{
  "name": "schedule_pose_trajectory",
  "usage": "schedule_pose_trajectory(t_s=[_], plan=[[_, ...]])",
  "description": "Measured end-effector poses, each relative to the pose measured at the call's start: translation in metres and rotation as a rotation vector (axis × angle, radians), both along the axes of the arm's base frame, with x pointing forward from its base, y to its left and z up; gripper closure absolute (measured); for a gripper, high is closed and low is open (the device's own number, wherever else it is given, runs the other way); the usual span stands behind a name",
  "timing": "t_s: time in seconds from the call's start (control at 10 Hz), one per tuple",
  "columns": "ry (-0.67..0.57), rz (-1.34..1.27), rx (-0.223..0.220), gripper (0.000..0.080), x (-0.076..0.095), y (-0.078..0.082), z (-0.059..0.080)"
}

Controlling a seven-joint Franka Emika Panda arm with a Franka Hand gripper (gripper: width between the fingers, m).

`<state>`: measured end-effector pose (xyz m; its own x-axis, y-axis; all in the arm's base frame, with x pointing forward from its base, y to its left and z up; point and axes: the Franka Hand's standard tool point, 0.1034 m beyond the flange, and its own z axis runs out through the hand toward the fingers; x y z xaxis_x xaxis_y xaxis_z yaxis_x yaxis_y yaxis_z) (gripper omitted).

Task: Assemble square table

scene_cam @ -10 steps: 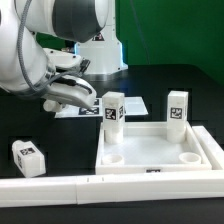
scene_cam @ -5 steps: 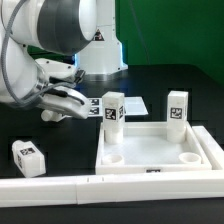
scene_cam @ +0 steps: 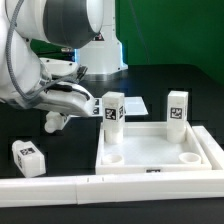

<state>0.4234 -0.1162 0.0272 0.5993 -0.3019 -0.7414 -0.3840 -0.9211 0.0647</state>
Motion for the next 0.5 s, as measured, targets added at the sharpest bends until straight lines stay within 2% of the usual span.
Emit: schedule_pose_trajectory(t_s=[0.1,0.2,0.3,0.4,0.5], plan=[[0.000,0.016,0.002,0.0255,0.002,-0.001,0.003],[-0.018,0.042,0.001,0.0183,0.009,-0.003,0.011],[-0.056,0.042,0.000,0.0156,0.012,0.000,0.020],[-0.073,0.035,0.005,0.0156,0.005,0.000,0.027],[-0.183,0.056,-0.016,0.0151,0.003,0.001,0.024]])
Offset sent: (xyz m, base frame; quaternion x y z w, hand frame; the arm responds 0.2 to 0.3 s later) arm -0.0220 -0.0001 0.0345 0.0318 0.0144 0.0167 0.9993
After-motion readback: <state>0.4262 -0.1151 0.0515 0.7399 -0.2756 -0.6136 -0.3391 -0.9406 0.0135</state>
